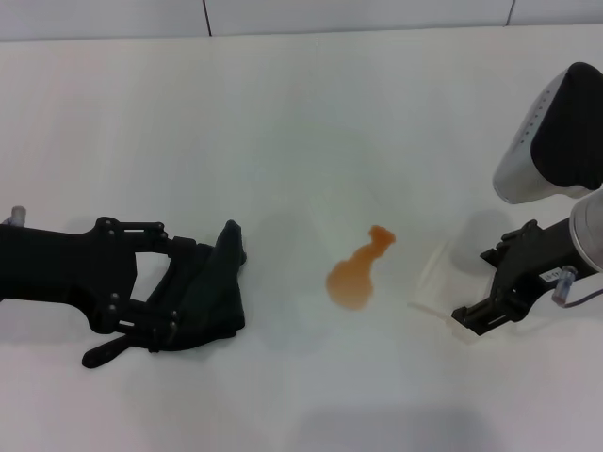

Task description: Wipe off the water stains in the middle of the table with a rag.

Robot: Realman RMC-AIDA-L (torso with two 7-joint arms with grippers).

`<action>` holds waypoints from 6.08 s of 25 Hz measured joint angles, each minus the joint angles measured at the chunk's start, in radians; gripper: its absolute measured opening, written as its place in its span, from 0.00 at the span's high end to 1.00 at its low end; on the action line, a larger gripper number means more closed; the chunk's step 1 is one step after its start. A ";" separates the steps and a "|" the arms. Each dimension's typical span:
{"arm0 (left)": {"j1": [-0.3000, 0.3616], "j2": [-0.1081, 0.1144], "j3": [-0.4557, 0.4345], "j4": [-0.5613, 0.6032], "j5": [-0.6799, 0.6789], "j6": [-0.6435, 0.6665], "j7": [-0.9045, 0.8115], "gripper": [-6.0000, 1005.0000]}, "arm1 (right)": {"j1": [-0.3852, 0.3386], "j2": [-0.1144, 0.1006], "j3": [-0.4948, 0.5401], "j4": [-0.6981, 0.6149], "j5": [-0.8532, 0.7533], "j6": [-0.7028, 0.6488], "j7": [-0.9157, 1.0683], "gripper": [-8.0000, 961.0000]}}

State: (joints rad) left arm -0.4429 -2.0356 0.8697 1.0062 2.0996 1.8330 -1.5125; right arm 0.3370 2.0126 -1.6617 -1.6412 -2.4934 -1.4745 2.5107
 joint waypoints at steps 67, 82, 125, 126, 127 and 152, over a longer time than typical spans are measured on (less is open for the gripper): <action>0.011 -0.001 -0.028 0.000 -0.003 -0.003 0.011 0.14 | -0.150 -0.003 0.340 0.500 0.848 0.383 -0.900 0.28; 0.011 -0.008 -0.028 0.000 -0.003 -0.010 0.005 0.14 | -0.153 -0.002 0.379 0.684 0.920 0.448 -1.073 0.27; 0.021 -0.017 -0.028 0.006 -0.003 0.002 0.004 0.14 | -0.167 -0.003 0.399 0.840 1.064 0.441 -1.223 0.21; 0.021 -0.017 -0.028 0.006 -0.003 0.003 0.003 0.14 | -0.169 -0.003 0.399 0.838 1.063 0.441 -1.223 0.21; 0.021 -0.017 -0.028 0.006 -0.003 0.005 0.003 0.14 | -0.173 -0.004 0.399 0.835 1.062 0.441 -1.223 0.21; 0.023 -0.020 -0.025 0.008 -0.003 0.011 -0.006 0.14 | -0.202 -0.008 0.428 0.837 1.046 0.393 -1.197 0.09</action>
State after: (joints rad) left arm -0.4203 -2.0552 0.8444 1.0140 2.0969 1.8439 -1.5186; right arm 0.1352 2.0042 -1.2334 -0.8047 -1.4473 -1.0818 1.3133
